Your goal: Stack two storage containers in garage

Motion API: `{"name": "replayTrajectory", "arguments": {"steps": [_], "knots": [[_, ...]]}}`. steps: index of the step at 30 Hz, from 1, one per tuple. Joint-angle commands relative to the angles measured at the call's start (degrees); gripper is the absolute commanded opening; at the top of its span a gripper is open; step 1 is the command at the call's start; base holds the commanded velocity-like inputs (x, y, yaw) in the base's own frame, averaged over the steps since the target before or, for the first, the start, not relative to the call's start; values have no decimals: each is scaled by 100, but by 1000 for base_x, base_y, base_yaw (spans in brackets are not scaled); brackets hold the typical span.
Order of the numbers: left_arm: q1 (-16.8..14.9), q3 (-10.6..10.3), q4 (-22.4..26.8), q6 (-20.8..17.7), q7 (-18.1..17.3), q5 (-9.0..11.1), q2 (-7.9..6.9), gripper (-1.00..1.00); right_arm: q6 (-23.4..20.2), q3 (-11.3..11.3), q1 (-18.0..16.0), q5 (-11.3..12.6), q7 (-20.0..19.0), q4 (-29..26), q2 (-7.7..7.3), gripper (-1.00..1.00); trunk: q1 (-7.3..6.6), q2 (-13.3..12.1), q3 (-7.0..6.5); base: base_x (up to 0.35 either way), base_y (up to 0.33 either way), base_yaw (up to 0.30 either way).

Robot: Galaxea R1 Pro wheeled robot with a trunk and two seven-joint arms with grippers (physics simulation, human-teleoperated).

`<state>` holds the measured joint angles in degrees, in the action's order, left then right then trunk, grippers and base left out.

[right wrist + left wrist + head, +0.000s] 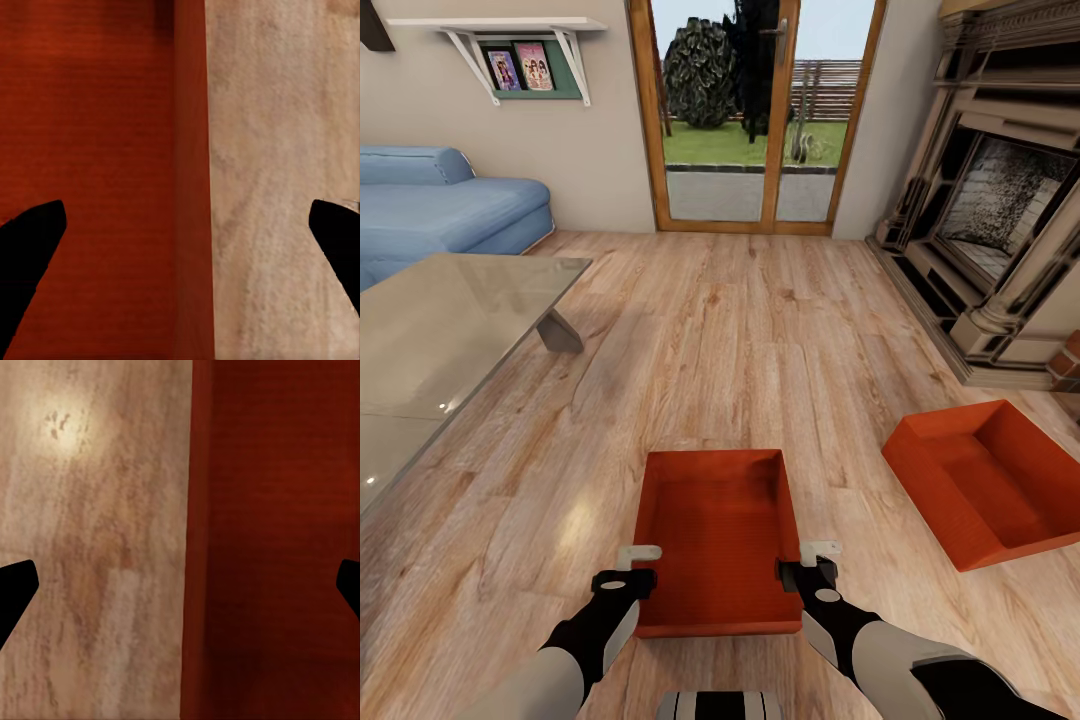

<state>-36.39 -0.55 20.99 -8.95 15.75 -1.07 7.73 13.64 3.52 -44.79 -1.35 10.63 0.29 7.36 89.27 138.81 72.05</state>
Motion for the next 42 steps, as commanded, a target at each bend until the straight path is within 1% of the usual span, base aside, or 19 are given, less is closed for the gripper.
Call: {"name": "replayTrajectory", "arguments": {"steps": [1,11,27,35,42], "knots": [[0,-6,10,-40,20,-10,1,-100,7,34,-4,-14,36,7,2,-100,-1,2,4,0,0,0],[0,-7,69,-41,16,1,7,-100,88,34,-4,-15,36,7,-4,-100,-1,2,4,0,0,0],[0,-27,107,-31,31,2,18,-100,95,34,-4,12,36,7,-6,-100,-1,2,4,0,0,0],[0,-25,99,-20,25,4,18,-100,95,43,-4,12,36,7,2,-100,-177,-319,-140,0,0,0],[0,15,99,-19,25,39,12,-100,99,46,-4,12,36,7,2,-100,-330,-600,-265,0,0,0]]}}
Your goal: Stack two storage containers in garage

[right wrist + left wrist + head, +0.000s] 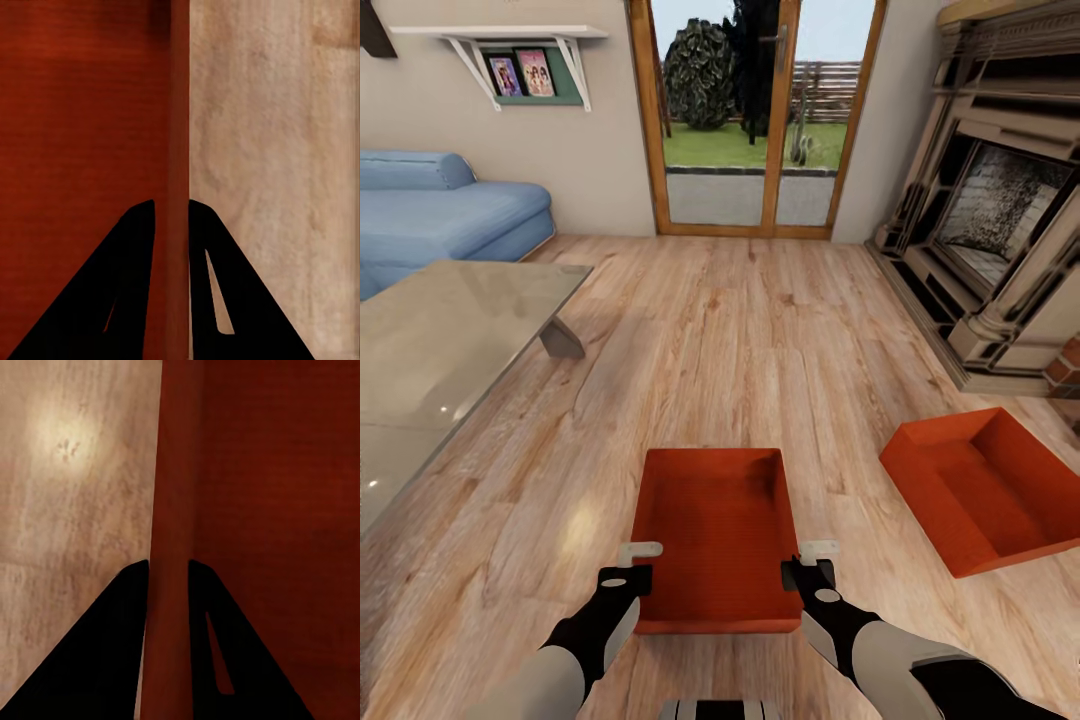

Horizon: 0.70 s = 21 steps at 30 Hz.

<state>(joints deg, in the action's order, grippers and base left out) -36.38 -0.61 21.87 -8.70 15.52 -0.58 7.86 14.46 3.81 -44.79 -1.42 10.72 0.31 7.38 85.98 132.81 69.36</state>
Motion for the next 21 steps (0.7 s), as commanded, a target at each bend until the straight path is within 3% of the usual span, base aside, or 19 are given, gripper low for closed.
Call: {"name": "replayTrajectory", "arguments": {"steps": [1,21], "knots": [[-1,25,9,-44,47,-8,-2,-100,15,19,-3,17,27,4,1,-100,-23,-40,-14,0,0,0],[-1,35,-7,-44,46,-4,-2,-100,54,35,-2,-41,27,4,10,-100,-463,-842,-374,0,0,0]]}}
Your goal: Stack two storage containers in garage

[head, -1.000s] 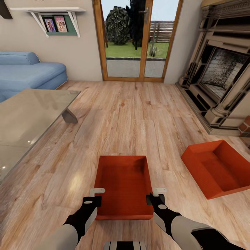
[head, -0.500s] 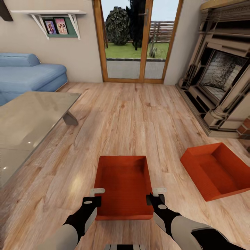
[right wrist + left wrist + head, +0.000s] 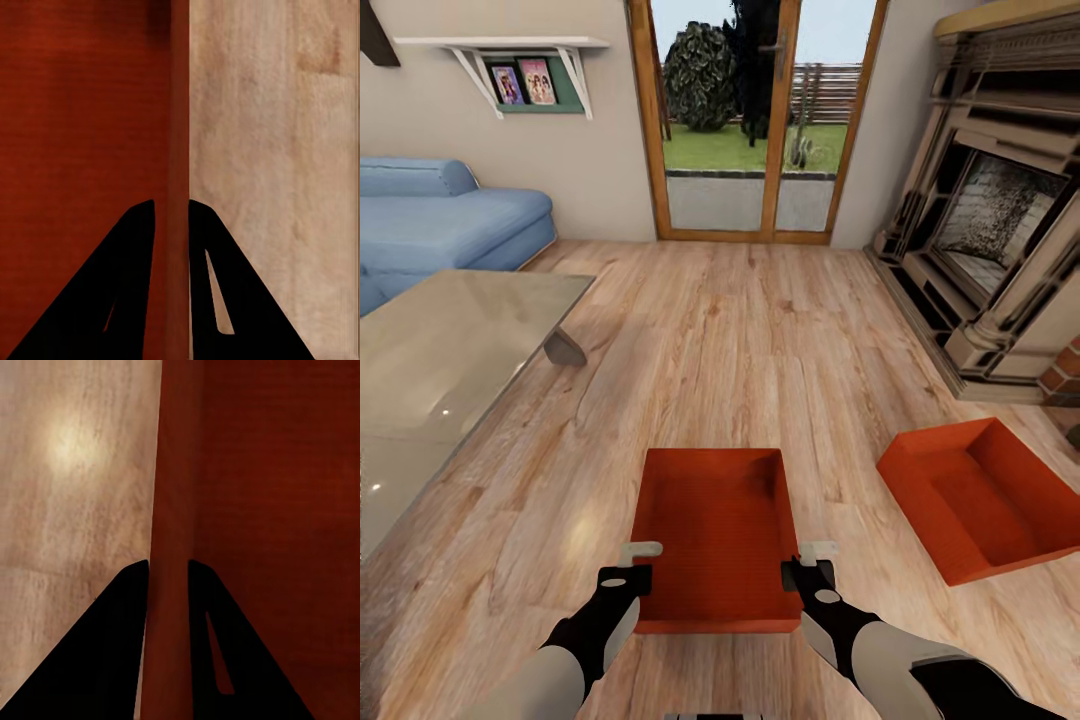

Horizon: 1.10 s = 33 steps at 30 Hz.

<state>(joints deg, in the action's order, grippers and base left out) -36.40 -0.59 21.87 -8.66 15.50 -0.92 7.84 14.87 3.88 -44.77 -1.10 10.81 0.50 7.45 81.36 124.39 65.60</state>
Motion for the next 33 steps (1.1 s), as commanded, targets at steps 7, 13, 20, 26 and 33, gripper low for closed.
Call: {"name": "replayTrajectory", "arguments": {"steps": [7,13,20,26,33], "knots": [[2,33,-7,-48,49,30,1,-100,15,25,-5,-66,17,-15,2,-100,-155,-281,-122,0,0,0],[2,33,-7,-48,47,30,1,-100,12,25,-5,-65,17,-15,2,-100,-287,-522,-230,0,0,0],[2,40,-14,-48,50,30,-1,-100,14,32,-5,-72,17,-15,24,-100,-441,-802,-356,0,0,0],[2,42,-7,-48,48,30,0,-100,16,33,-5,-74,17,-15,21,-100,-572,-1043,-464,0,0,0],[2,42,-7,-48,49,30,-1,-100,24,33,-5,-74,17,-15,20,-100,-726,-1324,-589,0,0,0]]}}
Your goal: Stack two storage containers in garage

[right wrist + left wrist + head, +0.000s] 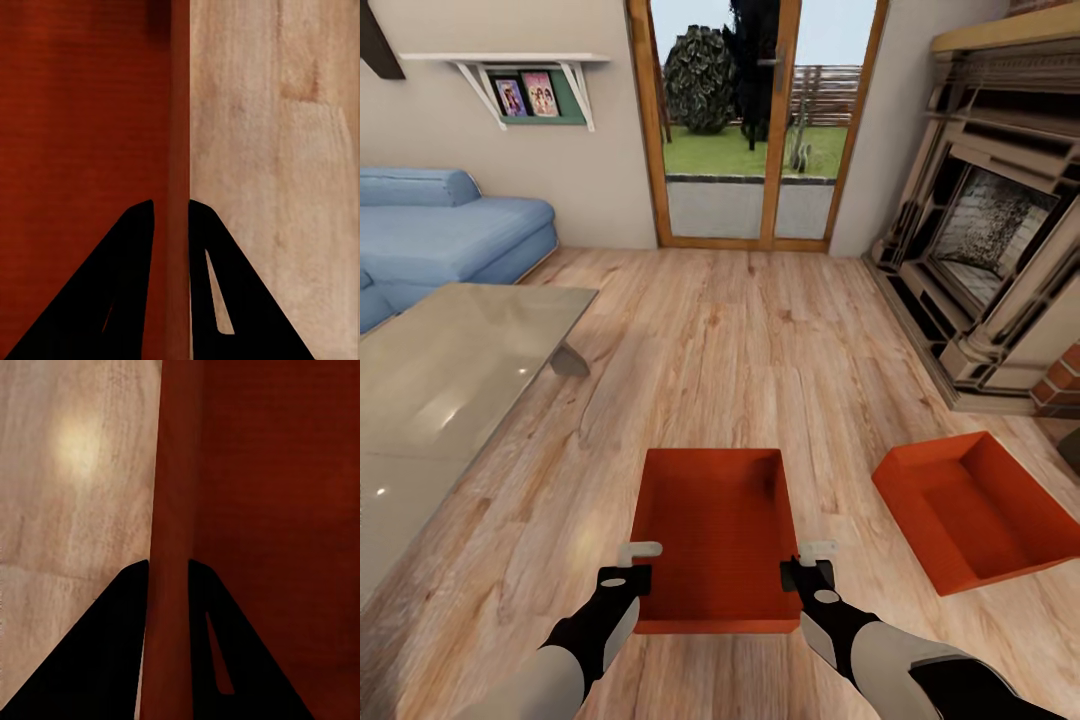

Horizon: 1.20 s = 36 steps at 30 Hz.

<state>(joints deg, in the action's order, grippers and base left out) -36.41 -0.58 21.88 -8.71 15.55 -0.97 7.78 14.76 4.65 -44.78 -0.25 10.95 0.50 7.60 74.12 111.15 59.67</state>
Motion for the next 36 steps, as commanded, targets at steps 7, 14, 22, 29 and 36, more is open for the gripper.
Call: {"name": "replayTrajectory", "arguments": {"steps": [7,14,22,29,36], "knots": [[2,40,0,-43,44,36,4,-100,36,-43,-5,-160,3,-15,5,-100,-155,-281,-123,0,0,0],[2,40,-1,-43,44,36,4,-100,36,-43,-5,-160,3,-15,5,-100,-309,-561,-248,0,0,0],[2,41,1,-43,44,36,4,-100,36,-43,-5,-160,3,-15,5,-100,-485,-882,-392,0,0,0],[2,40,1,-43,44,36,4,-100,36,-43,-5,-160,3,-15,5,-100,-638,-1163,-518,0,0,0],[2,48,1,-43,44,39,4,-100,36,-43,-4,-160,3,-15,6,-100,-792,-1444,-643,0,0,0]]}}
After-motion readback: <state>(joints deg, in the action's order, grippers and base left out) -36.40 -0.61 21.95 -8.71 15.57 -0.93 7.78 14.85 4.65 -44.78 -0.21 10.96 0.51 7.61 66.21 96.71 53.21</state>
